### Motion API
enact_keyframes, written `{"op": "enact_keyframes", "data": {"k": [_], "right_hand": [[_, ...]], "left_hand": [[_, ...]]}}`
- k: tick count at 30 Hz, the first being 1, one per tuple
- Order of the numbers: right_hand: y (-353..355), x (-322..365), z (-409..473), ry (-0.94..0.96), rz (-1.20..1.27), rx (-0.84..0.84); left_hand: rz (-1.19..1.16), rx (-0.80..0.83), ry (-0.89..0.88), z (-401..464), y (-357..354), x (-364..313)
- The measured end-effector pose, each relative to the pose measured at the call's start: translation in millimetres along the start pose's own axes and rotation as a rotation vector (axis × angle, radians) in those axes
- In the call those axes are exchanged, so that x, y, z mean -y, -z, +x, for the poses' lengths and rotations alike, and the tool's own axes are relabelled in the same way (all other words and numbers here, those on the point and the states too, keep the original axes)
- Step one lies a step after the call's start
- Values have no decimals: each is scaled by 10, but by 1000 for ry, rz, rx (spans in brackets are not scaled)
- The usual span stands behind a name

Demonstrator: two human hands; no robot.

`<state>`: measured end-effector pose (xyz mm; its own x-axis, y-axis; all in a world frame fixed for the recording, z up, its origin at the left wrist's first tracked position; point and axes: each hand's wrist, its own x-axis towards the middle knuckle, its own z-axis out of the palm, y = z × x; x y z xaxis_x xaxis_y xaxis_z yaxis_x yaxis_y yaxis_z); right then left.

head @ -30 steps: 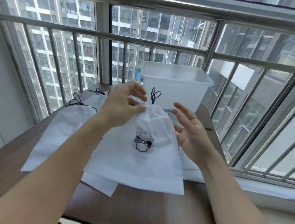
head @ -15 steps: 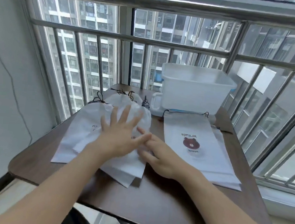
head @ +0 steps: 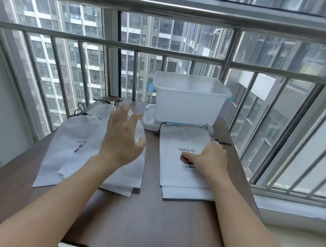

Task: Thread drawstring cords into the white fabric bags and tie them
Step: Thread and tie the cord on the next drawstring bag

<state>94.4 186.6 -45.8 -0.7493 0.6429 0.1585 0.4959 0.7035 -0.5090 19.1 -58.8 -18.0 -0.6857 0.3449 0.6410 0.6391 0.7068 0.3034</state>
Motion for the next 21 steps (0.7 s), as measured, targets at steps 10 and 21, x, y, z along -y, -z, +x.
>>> {"op": "enact_keyframes", "data": {"k": [10,21], "right_hand": [[135,-283,221,-4,540,-86],[111,-383,307,92,604,73]], "left_hand": [[-397,233,261,56,-644,-630],[-656,367,487,92,-787,-390]]}}
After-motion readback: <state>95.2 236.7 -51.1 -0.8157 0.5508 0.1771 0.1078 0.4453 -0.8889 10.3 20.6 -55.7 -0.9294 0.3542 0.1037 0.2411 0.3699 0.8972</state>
